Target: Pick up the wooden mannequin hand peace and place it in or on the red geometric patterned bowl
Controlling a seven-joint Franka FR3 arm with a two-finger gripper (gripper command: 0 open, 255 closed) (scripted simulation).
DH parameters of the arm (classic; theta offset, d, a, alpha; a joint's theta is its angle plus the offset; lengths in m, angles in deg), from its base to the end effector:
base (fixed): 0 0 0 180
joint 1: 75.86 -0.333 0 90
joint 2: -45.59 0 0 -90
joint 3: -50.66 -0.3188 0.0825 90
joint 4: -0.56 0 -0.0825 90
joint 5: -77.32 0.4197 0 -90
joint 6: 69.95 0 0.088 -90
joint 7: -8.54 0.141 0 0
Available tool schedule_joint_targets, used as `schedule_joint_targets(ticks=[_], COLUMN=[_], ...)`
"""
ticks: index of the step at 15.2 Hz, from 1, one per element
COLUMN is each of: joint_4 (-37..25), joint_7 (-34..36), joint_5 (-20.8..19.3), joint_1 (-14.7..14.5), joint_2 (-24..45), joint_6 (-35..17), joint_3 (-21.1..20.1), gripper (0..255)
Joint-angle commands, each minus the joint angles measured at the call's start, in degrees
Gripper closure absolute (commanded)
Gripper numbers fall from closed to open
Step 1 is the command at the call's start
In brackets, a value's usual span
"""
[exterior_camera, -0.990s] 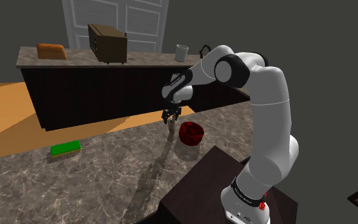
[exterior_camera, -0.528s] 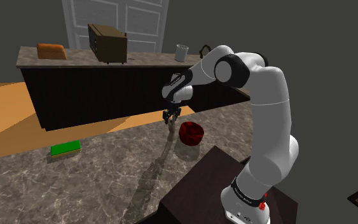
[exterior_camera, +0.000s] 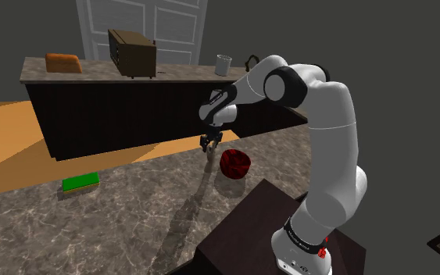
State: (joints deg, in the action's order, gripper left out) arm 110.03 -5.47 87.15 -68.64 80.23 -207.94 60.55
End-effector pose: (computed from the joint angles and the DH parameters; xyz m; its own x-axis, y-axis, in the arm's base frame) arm 0.6091 -0.1849 0.1124 0.9832 -0.1593 -0.0894 -0.1622 -0.9864 -0.0268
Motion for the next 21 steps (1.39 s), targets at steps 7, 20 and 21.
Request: schedule_joint_targets(ticks=[7, 20, 21], joint_4=[0.6, -0.3, -0.4], joint_7=[0.7, 2.0, 2.1], joint_5=[-1.1, -3.0, -3.1], joint_1=[-0.6, -1.4, -1.4], joint_2=[-4.5, -11.3, -11.8], joint_6=[3.9, 11.4, 12.1], joint_3=[0.8, 1.9, 2.0], gripper=[255, 255, 255])
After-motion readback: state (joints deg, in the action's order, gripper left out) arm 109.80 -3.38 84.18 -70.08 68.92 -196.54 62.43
